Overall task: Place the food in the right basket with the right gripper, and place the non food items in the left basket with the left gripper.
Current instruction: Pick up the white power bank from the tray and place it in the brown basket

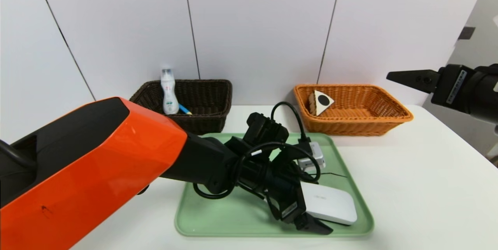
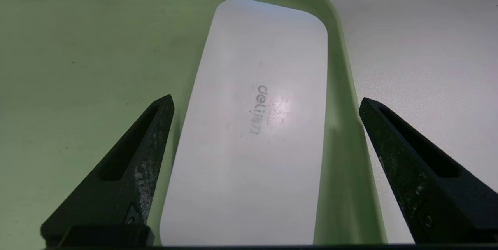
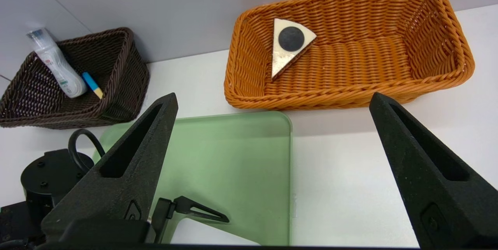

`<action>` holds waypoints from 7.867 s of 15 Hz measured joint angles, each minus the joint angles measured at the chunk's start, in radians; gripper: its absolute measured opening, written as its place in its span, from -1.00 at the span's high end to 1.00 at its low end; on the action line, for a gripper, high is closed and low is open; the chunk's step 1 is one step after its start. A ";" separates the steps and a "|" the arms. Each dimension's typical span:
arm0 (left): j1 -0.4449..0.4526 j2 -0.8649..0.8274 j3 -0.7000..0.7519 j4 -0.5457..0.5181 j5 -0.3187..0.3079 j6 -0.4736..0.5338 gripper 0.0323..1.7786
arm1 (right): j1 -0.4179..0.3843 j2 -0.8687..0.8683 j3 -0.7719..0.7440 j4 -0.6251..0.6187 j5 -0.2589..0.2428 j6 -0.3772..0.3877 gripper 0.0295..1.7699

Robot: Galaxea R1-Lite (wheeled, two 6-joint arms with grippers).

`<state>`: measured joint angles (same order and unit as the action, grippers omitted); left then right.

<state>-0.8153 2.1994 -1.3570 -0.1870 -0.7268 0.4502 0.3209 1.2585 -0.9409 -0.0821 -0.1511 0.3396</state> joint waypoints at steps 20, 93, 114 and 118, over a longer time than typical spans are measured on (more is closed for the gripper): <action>-0.008 0.039 -0.037 -0.005 0.026 0.012 -0.90 | -0.001 -0.004 0.015 -0.001 0.004 0.000 -0.92; 0.557 -0.047 -0.463 0.429 0.656 -0.357 -0.20 | -0.057 0.029 0.025 0.029 0.007 0.027 -0.92; 0.581 0.052 -0.567 0.439 0.646 -0.357 -0.20 | -0.057 0.036 0.036 0.037 0.009 0.028 -0.92; 0.583 0.056 -0.558 0.441 0.647 -0.357 -0.20 | -0.057 0.040 0.034 0.037 0.009 0.028 -0.92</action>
<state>-0.2321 2.2549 -1.9151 0.2540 -0.0798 0.0932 0.2636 1.2983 -0.9064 -0.0455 -0.1417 0.3674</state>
